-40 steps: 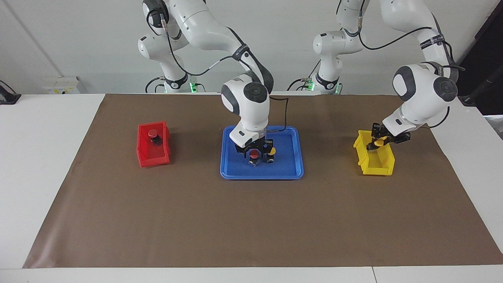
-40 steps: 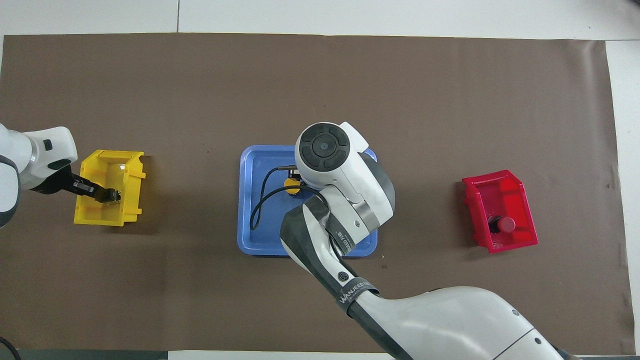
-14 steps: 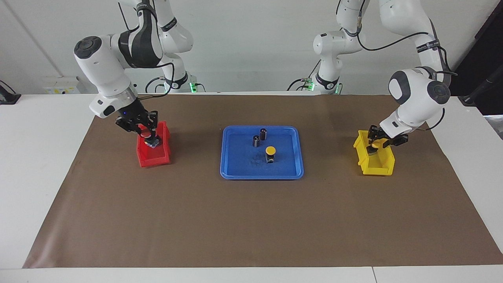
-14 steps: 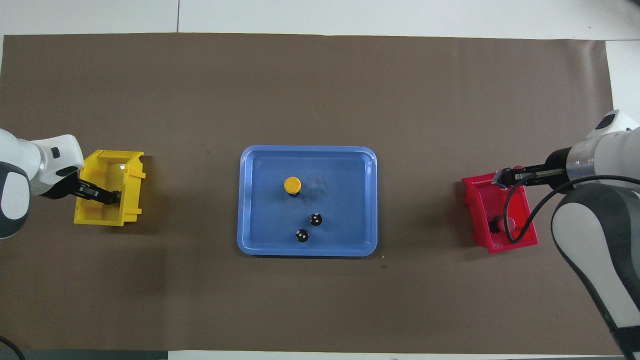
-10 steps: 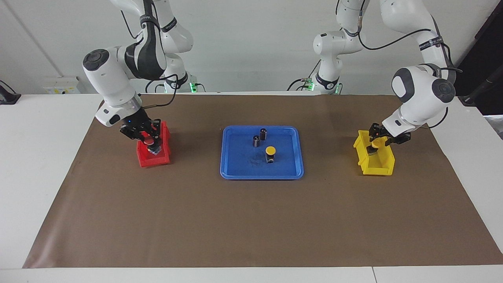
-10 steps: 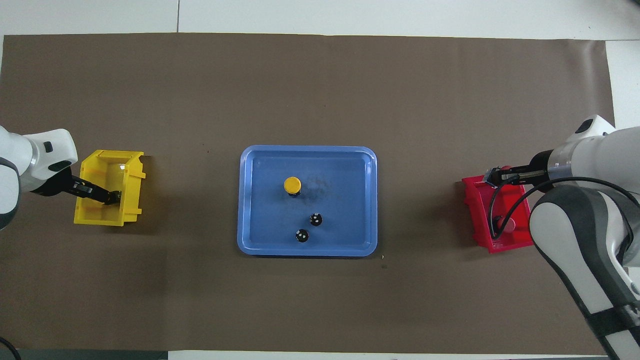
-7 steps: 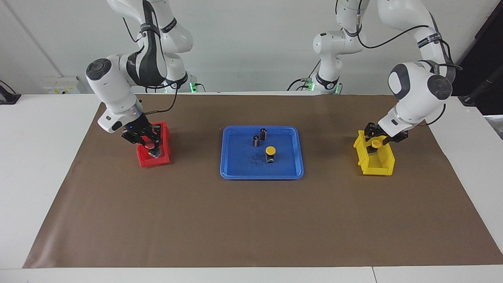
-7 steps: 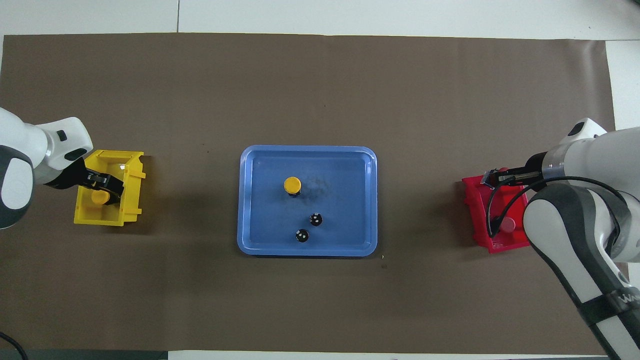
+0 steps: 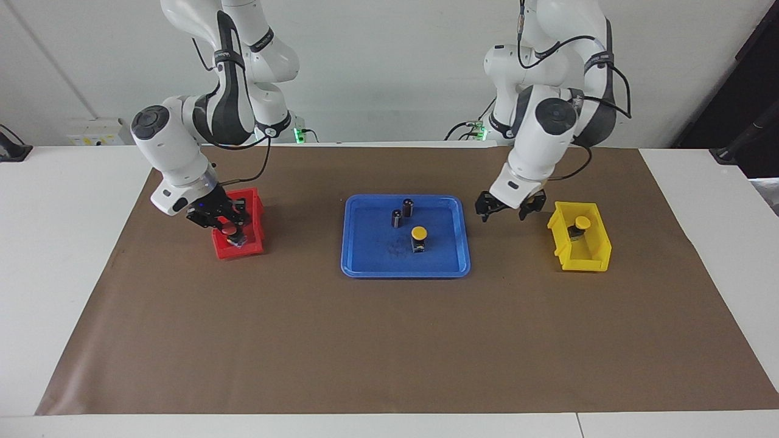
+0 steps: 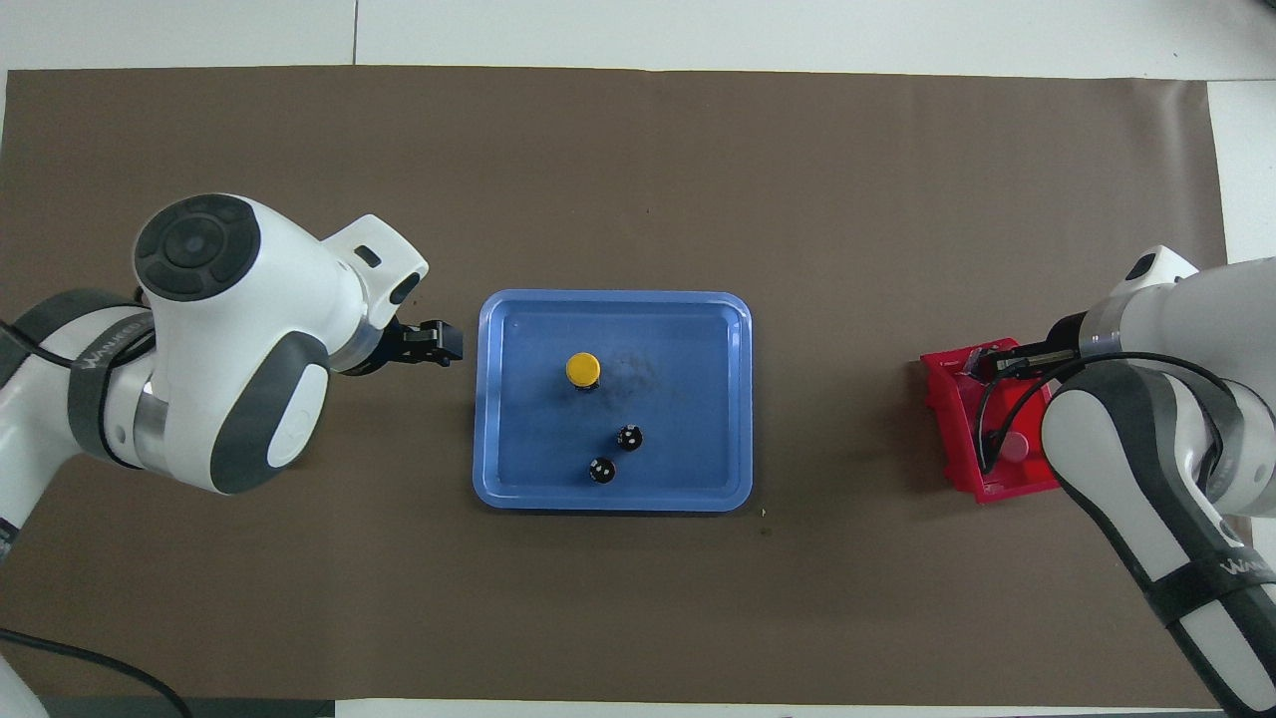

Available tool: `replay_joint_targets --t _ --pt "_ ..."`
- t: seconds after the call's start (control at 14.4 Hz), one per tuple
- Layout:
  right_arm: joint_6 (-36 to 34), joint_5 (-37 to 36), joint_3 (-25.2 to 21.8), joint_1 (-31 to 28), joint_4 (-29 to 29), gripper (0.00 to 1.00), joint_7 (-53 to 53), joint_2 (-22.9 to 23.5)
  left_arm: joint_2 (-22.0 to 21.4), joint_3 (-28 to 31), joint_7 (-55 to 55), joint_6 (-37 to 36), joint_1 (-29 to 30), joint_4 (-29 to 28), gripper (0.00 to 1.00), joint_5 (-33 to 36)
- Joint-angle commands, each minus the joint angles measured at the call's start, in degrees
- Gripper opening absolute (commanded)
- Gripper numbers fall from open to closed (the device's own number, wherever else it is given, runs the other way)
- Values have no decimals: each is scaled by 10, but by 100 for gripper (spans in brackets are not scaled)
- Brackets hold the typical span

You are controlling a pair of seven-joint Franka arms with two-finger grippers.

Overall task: Sort red and yellow buttons by color
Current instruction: 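Reach the left gripper to the last yellow button and grasp it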

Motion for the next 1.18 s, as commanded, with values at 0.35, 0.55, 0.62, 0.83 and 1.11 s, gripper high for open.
replay_joint_targets --t 0.35,0.55,0.62,0.83,1.11 --pt "-23 7 4 -9 -17 19 -17 -8 125 10 -152 63 -118 103 100 -10" --pt "-31 6 4 -15 -17 19 -18 -10 155 12 -155 86 -122 99 100 -6" --pt "-37 6 4 -16 -17 19 -18 -10 156 12 -155 89 -121 98 99 -6" --pt "-39 6 4 -16 -18 20 -18 -11 156 11 -154 88 -118 86 90 -5" --pt "-53 5 4 -16 -18 20 -17 -12 149 11 -157 68 -125 77 86 -6"
